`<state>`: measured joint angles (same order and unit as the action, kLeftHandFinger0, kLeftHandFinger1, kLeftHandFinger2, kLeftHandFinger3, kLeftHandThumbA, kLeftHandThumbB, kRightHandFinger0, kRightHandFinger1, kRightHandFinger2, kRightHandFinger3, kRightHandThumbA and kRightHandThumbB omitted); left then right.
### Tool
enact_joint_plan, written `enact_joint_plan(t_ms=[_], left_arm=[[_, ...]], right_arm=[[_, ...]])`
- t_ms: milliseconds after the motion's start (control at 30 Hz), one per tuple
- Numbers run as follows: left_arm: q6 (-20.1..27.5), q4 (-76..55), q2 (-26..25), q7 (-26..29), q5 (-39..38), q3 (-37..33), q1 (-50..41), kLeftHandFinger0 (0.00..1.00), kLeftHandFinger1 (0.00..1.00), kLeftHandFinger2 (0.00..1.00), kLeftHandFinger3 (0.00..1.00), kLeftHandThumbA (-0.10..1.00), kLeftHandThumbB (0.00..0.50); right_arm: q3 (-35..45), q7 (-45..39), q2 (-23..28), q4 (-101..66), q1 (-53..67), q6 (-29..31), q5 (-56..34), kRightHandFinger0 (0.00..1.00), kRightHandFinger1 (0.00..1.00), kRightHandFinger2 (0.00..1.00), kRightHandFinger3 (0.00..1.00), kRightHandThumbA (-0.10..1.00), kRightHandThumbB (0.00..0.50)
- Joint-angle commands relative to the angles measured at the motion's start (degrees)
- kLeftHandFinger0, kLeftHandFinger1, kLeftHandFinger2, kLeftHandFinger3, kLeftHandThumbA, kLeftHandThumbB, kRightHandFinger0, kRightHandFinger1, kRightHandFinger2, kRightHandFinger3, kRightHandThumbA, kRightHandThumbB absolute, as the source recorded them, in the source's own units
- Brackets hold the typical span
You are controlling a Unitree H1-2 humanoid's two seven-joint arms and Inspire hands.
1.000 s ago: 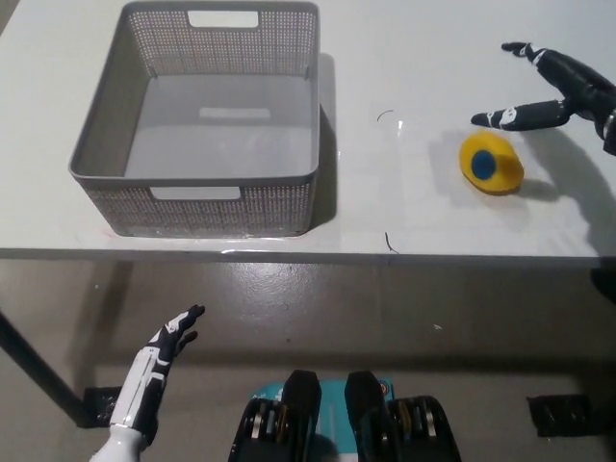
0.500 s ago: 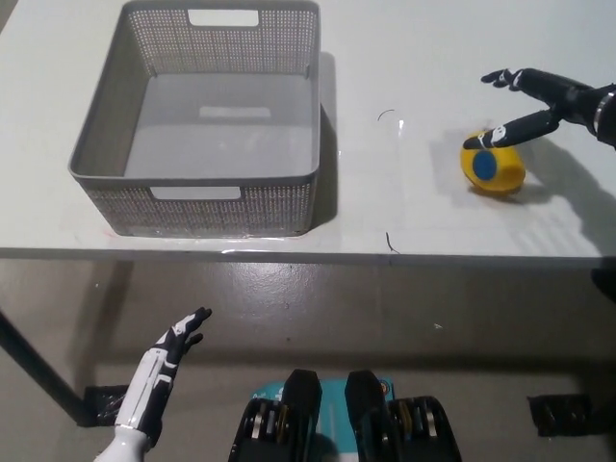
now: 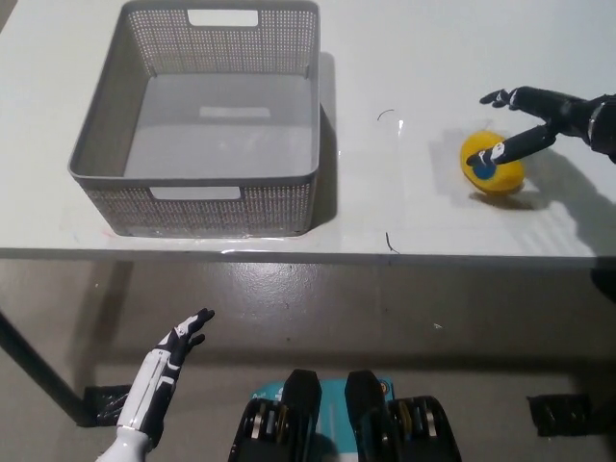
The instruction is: Use the right hand to pick up a yellow duck toy and place it into a container on the left hand side
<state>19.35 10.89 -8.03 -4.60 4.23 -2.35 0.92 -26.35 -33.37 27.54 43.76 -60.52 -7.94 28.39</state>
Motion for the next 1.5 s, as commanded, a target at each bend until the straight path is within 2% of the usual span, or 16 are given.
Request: enact_joint_plan(t_ms=[0, 233, 467, 667, 767, 1100, 1467], left_arm=[[3.25, -0.12, -0.74, -0.11, 0.69, -0.31, 0.41, 1.0, 1.0, 1.0, 1.0, 1.0, 0.5], [3.53, -0.15, -0.69, -0.17, 0.28, -0.25, 0.27, 1.0, 1.0, 1.0, 1.0, 1.0, 0.5], [3.73, -0.15, -0.67, -0.4, -0.27, -0.14, 0.39, 1.0, 1.0, 1.0, 1.0, 1.0, 0.5], [4.93, 0.6, -0.92, -0.57, 0.01, -0.32, 0.77, 1.0, 1.0, 1.0, 1.0, 1.0, 0.5], [4.29, 0.04, -1.05, -0.69, 0.1, -0.35, 0.49, 1.0, 1.0, 1.0, 1.0, 1.0, 0.5], [4.45, 0.17, -1.44, -0.8, 0.77, -0.79, 1.0, 1.0, 1.0, 1.0, 1.0, 1.0, 0.5], [4.42, 0.68, -1.57, -0.87, 0.78, -1.01, 1.65, 1.0, 1.0, 1.0, 1.0, 1.0, 0.5]], right_arm=[[-1.65, 0.36, 1.68, 3.4, -5.51, 1.34, 3.22, 1.0, 1.0, 1.0, 1.0, 0.89, 0.5], [-2.96, 1.95, 0.77, 10.58, -8.21, 2.56, 3.63, 1.0, 1.0, 1.0, 1.0, 0.9, 0.5], [-3.43, 4.52, -0.5, 15.93, -10.14, 3.52, 4.23, 1.0, 1.0, 1.0, 1.0, 0.85, 0.5], [-3.08, 5.04, -0.33, 17.57, -10.84, 4.76, 3.97, 1.0, 1.0, 1.0, 1.0, 0.88, 0.487], [-2.9, 5.12, -0.35, 18.06, -10.9, 5.66, 3.86, 1.0, 1.0, 1.0, 1.0, 0.9, 0.5], [-1.7, 5.42, -0.13, 19.08, -11.59, 7.43, 3.07, 1.0, 1.0, 1.0, 1.0, 0.97, 0.5], [-0.06, 5.82, -0.5, 22.51, -12.44, 10.12, 2.19, 1.0, 1.0, 1.0, 1.0, 1.0, 0.5]])
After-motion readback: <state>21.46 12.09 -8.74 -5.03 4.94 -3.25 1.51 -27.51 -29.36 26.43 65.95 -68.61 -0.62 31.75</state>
